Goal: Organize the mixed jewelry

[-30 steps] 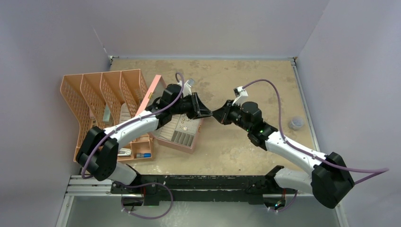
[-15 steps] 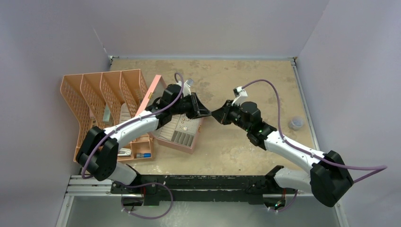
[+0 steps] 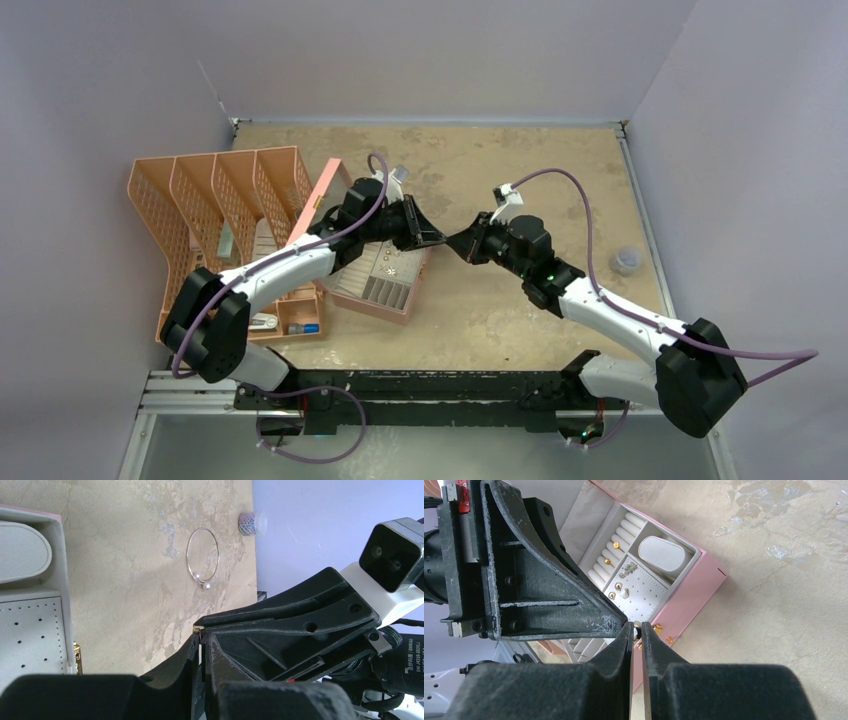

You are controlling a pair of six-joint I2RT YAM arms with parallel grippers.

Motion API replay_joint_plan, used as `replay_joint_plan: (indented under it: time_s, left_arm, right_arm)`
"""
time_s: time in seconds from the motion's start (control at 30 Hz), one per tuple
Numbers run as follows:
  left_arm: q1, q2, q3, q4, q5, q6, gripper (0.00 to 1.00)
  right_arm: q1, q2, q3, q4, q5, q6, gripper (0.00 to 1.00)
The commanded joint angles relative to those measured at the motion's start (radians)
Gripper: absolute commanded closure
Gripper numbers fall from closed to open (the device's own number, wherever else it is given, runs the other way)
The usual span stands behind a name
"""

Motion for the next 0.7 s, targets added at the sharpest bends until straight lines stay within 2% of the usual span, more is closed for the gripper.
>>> replay_joint_plan:
  time_s: [0.0,0.07,0.23,0.37,0.5,0.67]
  left_arm:
    - [-0.003,-0.035,-0.001,0.055,-0.013,0.017,0.96]
    - [-0.004,-0.036,-0.001,0.053,-0.015,0.021,1.00]
    - [-0.004,-0.041,0.004,0.034,-0.026,0.041,1.00]
    - [-0.004,-0.047,0.007,0.020,-0.022,0.061,1.00]
    - [-0.004,-0.050,0.012,0.003,-0.018,0.081,1.00]
    - [-0.003,-0.046,0.009,-0.011,-0.020,0.095,1.00]
  right_arm:
    - [0.013,-0.015,-0.006,0.065,-0.054,0.000,0.90]
    - [0.012,-0.017,-0.008,0.065,-0.054,0.001,0.90]
    - [0.013,-0.031,-0.005,0.039,-0.054,-0.003,0.88]
    - [0.012,-0.056,-0.008,0.031,-0.059,0.023,0.80]
    - [0.013,-0.087,-0.008,0.034,-0.047,0.025,0.63]
    - [0.013,-0.117,-0.024,0.029,-0.023,0.028,0.61]
